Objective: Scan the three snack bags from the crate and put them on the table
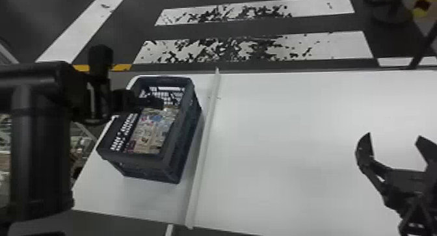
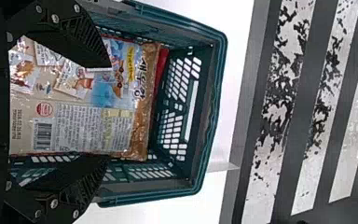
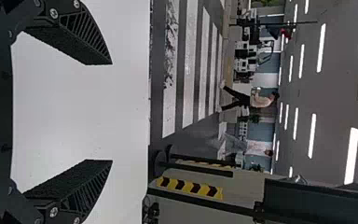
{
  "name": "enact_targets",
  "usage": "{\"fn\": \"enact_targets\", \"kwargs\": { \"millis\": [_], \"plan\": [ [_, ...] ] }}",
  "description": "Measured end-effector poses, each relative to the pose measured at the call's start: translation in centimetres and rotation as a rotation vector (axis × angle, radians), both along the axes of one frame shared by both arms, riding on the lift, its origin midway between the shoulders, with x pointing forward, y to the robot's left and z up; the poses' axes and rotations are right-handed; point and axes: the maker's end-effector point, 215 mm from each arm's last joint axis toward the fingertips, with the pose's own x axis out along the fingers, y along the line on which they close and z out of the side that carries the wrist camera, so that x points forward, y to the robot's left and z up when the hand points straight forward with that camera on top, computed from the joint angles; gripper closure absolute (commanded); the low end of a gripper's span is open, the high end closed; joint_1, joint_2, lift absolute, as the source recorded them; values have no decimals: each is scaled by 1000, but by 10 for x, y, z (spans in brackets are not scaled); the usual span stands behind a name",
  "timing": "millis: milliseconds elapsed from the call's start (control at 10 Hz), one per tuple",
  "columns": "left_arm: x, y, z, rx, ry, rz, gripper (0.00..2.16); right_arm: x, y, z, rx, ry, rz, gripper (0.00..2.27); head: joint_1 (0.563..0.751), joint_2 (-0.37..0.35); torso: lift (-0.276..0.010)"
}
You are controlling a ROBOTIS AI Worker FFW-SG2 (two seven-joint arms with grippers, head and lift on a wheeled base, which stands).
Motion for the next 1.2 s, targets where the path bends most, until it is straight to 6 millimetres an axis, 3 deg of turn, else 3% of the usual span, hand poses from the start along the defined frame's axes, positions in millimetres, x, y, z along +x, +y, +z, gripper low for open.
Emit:
{"fn": "enact_targets", "kwargs": {
  "millis": [700,1200],
  "plan": [
    [-13,-11,-29,37,77,-50,164,2,-6,2,-20,-8,-10,144,695,174,-94],
    [-29,9,-51,42,140,-24,120,3,-6,2,-24,-13,-22,144,695,199,-94]
  ]
}}
